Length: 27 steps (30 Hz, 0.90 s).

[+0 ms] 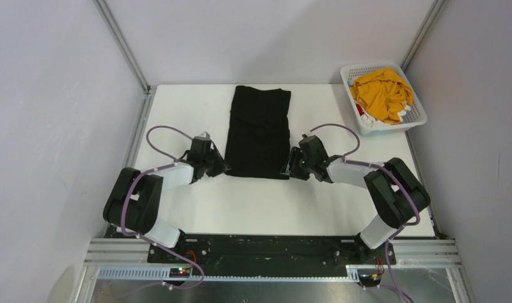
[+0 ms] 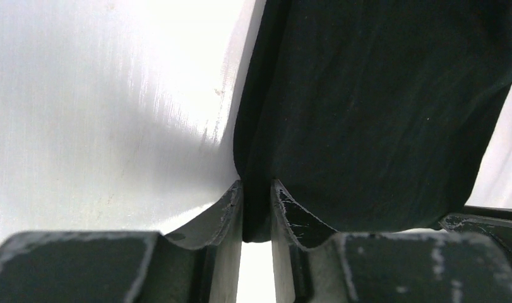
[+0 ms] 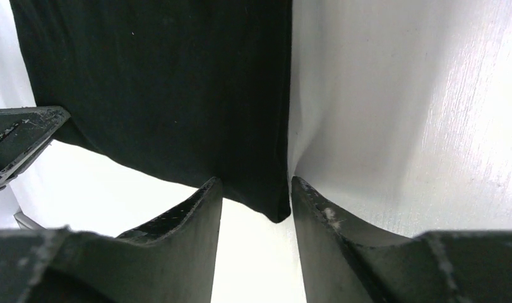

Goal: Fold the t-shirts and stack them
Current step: Grab one side of the 2/3 rectangular tshirt with both arms

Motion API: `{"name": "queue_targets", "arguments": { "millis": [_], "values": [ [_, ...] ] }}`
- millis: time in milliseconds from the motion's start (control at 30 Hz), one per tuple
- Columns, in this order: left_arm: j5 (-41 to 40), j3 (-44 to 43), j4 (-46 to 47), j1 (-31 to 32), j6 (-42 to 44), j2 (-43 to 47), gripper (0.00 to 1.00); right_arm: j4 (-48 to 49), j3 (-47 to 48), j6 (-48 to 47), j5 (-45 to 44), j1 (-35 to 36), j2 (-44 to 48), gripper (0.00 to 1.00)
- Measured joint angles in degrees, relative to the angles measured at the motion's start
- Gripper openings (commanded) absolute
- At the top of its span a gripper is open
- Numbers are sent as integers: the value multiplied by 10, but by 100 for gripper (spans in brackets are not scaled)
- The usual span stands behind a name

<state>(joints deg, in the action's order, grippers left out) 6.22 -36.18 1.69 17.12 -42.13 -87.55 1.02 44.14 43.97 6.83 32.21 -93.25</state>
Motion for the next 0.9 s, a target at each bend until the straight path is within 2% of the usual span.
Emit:
{"name": "queue_targets", "arguments": {
  "millis": [67,100,133,167,200,233,300,500,633,800,900],
  "values": [
    [-3,5,7,0,0,2,17,2,-3,2,0,2,-1,42],
    [-5,7,8,0,0,2,9,3,-3,3,0,3,-1,37],
    [-6,7,9,0,0,2,4,2,-3,4,0,4,-2,32],
    [-6,7,9,0,-1,2,1,4,-4,5,-1,5,-4,21],
    [-5,7,9,0,-1,0,1,6,-5,5,0,5,-7,17],
    [-4,5,11,1,-1,-2,0,7,-5,6,-1,6,-10,8],
    [-4,0,14,1,-1,-10,0,14,-6,10,0,7,-16,0],
    [-12,4,23,7,-5,-6,0,18,-8,13,0,15,-17,0],
    [-48,54,0,40,-14,63,0,-9,-26,10,0,36,11,0],
    [-79,139,-79,105,-35,221,0,-93,-61,-18,48,66,85,0],
    [-81,188,-142,141,-49,386,0,-161,-70,-49,93,87,143,0]
  ]
}}
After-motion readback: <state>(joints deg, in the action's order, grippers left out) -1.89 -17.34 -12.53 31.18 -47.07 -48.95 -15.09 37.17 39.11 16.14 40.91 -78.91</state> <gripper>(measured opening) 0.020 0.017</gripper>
